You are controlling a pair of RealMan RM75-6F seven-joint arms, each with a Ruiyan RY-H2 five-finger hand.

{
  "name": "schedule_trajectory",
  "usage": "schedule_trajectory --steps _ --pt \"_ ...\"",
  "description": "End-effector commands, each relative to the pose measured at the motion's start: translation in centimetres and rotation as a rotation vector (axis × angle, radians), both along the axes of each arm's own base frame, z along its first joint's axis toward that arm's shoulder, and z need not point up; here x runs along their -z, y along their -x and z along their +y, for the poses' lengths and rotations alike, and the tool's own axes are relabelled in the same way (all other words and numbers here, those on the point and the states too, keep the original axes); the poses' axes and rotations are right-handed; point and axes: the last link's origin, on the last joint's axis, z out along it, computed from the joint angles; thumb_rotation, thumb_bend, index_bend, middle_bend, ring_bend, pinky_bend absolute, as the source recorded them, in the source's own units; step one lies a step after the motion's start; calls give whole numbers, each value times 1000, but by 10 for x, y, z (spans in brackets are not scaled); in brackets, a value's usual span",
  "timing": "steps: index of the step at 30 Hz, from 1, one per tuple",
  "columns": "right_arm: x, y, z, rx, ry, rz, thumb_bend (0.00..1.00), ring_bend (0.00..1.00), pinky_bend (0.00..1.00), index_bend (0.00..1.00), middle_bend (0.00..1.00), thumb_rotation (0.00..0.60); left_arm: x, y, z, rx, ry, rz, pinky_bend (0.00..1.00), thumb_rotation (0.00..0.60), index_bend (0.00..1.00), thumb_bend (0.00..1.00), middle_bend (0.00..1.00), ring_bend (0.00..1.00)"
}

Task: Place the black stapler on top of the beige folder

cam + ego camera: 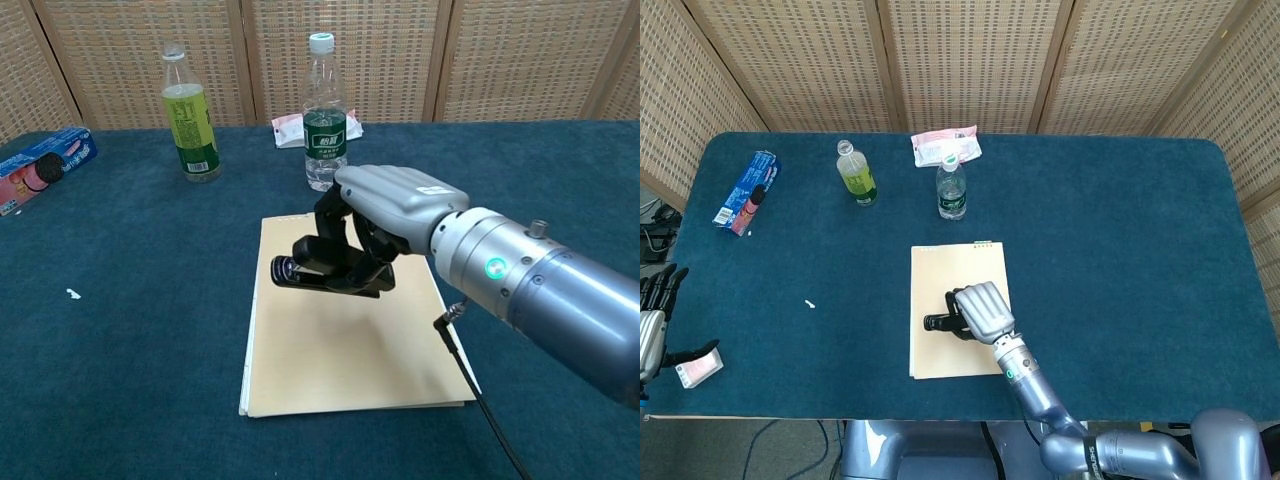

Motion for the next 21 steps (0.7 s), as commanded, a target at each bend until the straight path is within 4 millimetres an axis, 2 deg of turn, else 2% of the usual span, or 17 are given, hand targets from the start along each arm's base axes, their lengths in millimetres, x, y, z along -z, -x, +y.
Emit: schedule_trajectory --steps 1,2,4,7,11,16,21 --pt "11 0 1 15 -64 38 370 352 628 586 405 600 -2 1 0 -1 -2 -5 0 600 0 5 0 0" --pt "12 1 1 18 -68 61 322 211 456 485 280 600 -2 1 0 -2 -3 -7 0 600 0 5 0 0" --pt "12 2 1 22 -73 90 265 45 237 337 100 600 -2 1 0 -1 -2 -7 0 600 0 5 0 0" --pt "9 3 1 50 -86 95 210 0 110 191 0 600 -2 1 0 2 -4 -7 0 600 0 5 0 0" --pt "1 5 1 63 -75 87 165 0 105 147 0 600 -1 0 -1 4 -1 -2 0 600 0 6 0 0" --pt "-14 7 -1 54 -31 95 161 0 105 144 0 600 -1 0 -1 3 -4 0 0 600 0 5 0 0" --pt "-54 38 -3 69 65 124 160 0 104 144 0 600 -2 2 -1 -2 -8 -3 0 600 0 5 0 0"
